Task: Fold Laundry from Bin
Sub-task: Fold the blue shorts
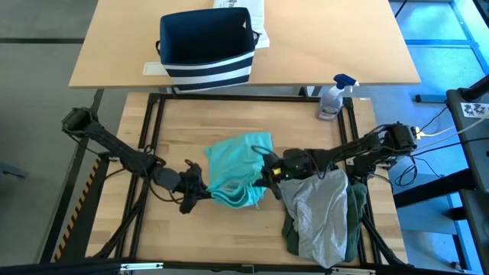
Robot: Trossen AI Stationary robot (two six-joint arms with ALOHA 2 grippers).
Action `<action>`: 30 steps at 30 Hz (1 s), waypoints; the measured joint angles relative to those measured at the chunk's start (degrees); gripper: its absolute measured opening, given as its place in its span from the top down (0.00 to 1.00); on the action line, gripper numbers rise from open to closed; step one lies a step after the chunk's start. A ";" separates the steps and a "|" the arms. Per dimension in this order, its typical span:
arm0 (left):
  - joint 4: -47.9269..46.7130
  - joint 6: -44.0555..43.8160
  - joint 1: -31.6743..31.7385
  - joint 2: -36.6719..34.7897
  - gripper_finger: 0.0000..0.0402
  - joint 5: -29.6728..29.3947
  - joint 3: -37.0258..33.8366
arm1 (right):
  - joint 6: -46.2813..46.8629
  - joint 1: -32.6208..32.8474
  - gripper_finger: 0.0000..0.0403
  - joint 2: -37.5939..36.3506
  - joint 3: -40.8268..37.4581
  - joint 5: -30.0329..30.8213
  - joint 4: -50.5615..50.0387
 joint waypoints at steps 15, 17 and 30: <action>31.20 -10.46 5.95 0.00 0.97 -2.77 -19.24 | 14.03 -3.39 0.94 0.09 -17.70 7.93 29.97; 33.10 -11.40 7.29 0.00 0.97 -3.55 -20.50 | 16.18 -4.59 0.94 0.09 -19.02 8.43 32.07; 33.61 -18.87 20.96 0.00 0.97 2.42 -23.47 | 22.53 -15.45 0.94 0.09 -18.14 7.77 26.51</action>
